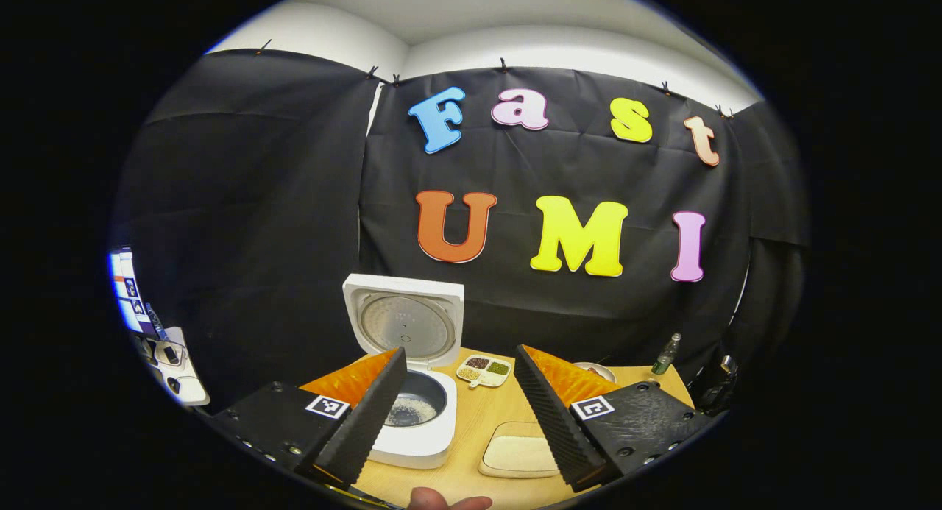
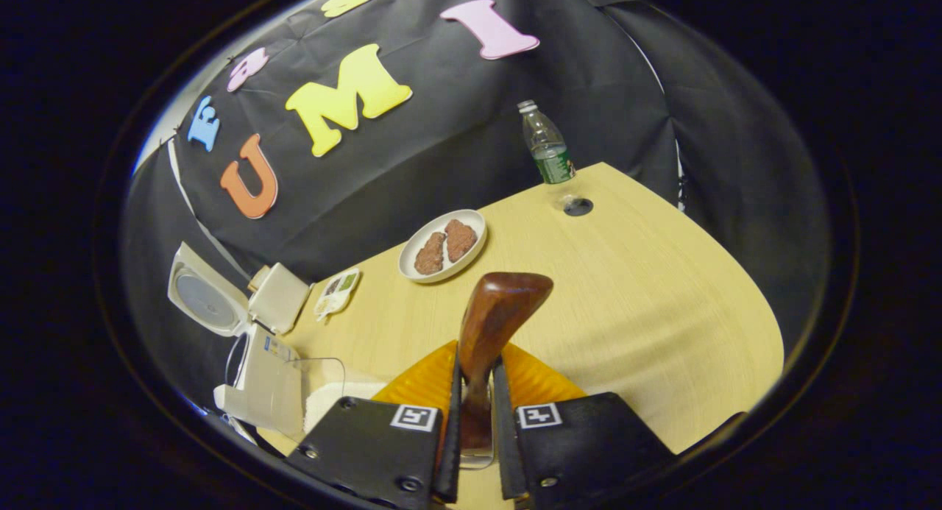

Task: Close the left gripper, press the button to open the rice cooker; take a wooden spoon from the chopstick holder with the right hand, scoop a spoonful of rice and pour it into the rice cooker, then put the wooden spoon back into the chopstick holder.

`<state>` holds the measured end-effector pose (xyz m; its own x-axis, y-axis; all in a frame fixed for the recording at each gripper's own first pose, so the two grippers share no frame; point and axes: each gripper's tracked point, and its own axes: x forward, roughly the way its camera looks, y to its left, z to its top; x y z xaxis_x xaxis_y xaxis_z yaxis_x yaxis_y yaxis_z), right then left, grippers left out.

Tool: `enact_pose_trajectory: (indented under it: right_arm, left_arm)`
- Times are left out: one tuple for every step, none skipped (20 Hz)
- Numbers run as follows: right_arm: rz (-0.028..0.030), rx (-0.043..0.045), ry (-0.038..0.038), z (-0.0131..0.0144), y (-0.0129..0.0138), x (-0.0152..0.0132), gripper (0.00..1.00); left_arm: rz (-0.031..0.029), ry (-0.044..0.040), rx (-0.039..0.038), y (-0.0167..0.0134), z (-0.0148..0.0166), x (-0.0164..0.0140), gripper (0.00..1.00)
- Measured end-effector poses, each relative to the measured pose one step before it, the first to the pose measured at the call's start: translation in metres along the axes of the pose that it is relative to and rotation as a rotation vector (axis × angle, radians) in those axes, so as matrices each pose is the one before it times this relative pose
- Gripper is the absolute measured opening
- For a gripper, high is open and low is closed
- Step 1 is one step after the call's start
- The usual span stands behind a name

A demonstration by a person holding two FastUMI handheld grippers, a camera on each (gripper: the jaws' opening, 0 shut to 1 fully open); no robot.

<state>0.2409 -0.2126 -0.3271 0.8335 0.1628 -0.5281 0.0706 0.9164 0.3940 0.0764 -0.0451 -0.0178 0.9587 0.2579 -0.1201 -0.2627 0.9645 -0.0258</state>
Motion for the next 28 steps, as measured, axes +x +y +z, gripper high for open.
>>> enact_pose_trajectory:
  right_arm:
    - [-0.00124,0.00219,0.0012,-0.00131,0.00232,-0.00253,0.24]
    - [-0.0091,-0.00112,0.00311,-0.00142,0.00031,-0.0033,0.23]
    - [-0.00646,-0.00044,0.00203,-0.00174,0.00159,-0.00431,0.22]
    - [-0.00621,0.00129,-0.0062,0.00047,0.00213,-0.00438,0.21]
    - [-0.00673,0.00173,-0.01138,0.00244,0.00368,-0.00572,0.2]
    - [-0.00968,-0.00485,-0.02241,0.00464,0.0034,-0.00664,0.18]
    - [-0.0057,-0.00865,-0.03006,0.00763,0.00585,-0.00961,0.17]
    - [-0.00853,-0.01543,-0.02976,0.00755,0.00631,-0.00964,0.16]
    - [-0.01266,-0.01974,-0.02617,0.00864,0.00508,-0.00964,0.15]
    - [-0.00828,-0.0197,-0.01988,0.00788,0.00681,-0.00905,0.14]
    - [-0.00236,-0.01712,-0.01487,0.00722,0.00962,-0.00968,0.12]
    - [-0.00154,-0.015,-0.01326,0.00603,0.0102,-0.0091,0.12]
    - [-0.00585,-0.01748,-0.01227,0.00496,0.00964,-0.00887,0.11]
    - [-0.00214,-0.02317,-0.00879,0.00386,0.01162,-0.0072,0.11]
    - [0.00286,-0.02154,-0.00856,0.00266,0.01412,-0.0059,0.11]
    - [0.00985,-0.02428,-0.00606,0.00226,0.01661,-0.00566,0.1]
    - [0.01179,-0.02318,-0.00562,0.00159,0.01827,-0.00367,0.1]
    - [0.01098,-0.02336,-0.00711,0.00024,0.01739,-0.00109,0.1]
    - [0.00835,-0.02855,-0.00354,-0.00235,0.01515,0.00263,0.1]
    - [0.00514,-0.03145,-0.00117,-0.00387,0.01484,0.0033,0.11]
    - [0.0035,-0.0304,0.00298,-0.00674,0.01463,0.00404,0.1]
    - [-0.00053,-0.03372,0.00543,-0.00715,0.01202,0.00664,0.1]
    - [-0.01113,-0.0379,0.00576,-0.00851,0.00752,0.00786,0.11]
    - [-0.00856,-0.03623,0.00639,-0.00868,0.00739,0.00798,0.11]
    - [0.00052,-0.03504,0.00377,-0.00869,0.00964,0.00744,0.11]
    - [-0.00248,-0.04032,0.00467,-0.00863,0.00808,0.00758,0.1]
    - [-0.01008,-0.04672,0.00816,-0.00956,0.00539,0.00687,0.1]
    - [-0.01596,-0.04523,0.00445,-0.00844,0.00389,0.00607,0.11]
  left_arm:
    - [-0.00403,-0.00355,-0.00859,0.00204,0.00062,0.00043,0.94]
    - [-0.00309,-0.00802,-0.00547,0.00262,0.00182,-0.00156,0.94]
    - [-0.01049,-0.00955,-0.00402,0.0008,0.00387,-0.00002,0.94]
    - [-0.01176,-0.00961,-0.00182,0.00177,0.00286,-0.00099,0.94]
    - [-0.01535,-0.00791,-0.00068,0.00099,0.00183,0.0007,0.94]
    - [-0.01419,-0.00381,0.00222,0.00139,0.00123,0.00069,0.94]
    - [-0.01187,-0.00554,0.0083,0.00262,-0.00023,0.00155,0.94]
    - [-0.01095,-0.00876,0.00751,0.0045,0.00145,0.00028,0.94]
    - [-0.01486,-0.00674,0.00302,0.00458,0.00056,-0.00118,0.94]
    - [-0.0191,-0.00374,-0.00363,0.00261,-0.0002,-0.00069,0.94]
    - [-0.02175,-0.00415,-0.0051,0.00275,0.00083,-0.00262,0.94]
    - [-0.02024,-0.00998,-0.00214,0.00473,0.00102,-0.00027,0.94]
    - [-0.01557,-0.01602,0.00419,0.00571,0.00286,0.00104,0.94]
    - [-0.01352,-0.01426,0.00899,0.00804,0.00245,0.00133,0.94]
    - [-0.00496,-0.00938,0.00791,0.00796,0.00019,-0.00031,0.94]
    - [-0.00731,-0.00315,0.00374,0.00773,-0.00035,-0.0003,0.94]
    - [-0.00561,0.00284,0.00082,0.00787,-0.00257,-0.00029,0.94]
    - [-0.00297,0.00583,0.0011,0.00586,-0.00425,0.0001,0.94]
    - [-0.0012,0.00635,0.00084,0.00788,-0.0028,-0.0033,0.94]
    - [-0.00145,0.0081,0.00202,0.00677,-0.00352,-0.00194,0.94]
    - [0.0017,0.00601,0.00228,0.00555,-0.00203,-0.00121,0.94]
    - [0.00078,0.00646,0.00293,0.00596,-0.00119,-0.00268,0.94]
    - [0.00343,0.00626,0.00259,0.00683,-0.0014,-0.00178,0.94]
    - [0.00561,0.00645,0.00265,0.00678,-0.00256,-0.00258,0.94]
    - [0.00919,0.00708,0.00247,0.00786,-0.00395,-0.00181,0.94]
    - [0.00998,0.00638,0.00234,0.00708,-0.00242,-0.00163,0.94]
    - [0.00706,0.00674,-0.00117,0.00618,-0.00277,-0.00147,0.94]
    - [0.00498,0.00933,-0.00228,0.00449,-0.00379,-0.00111,0.94]
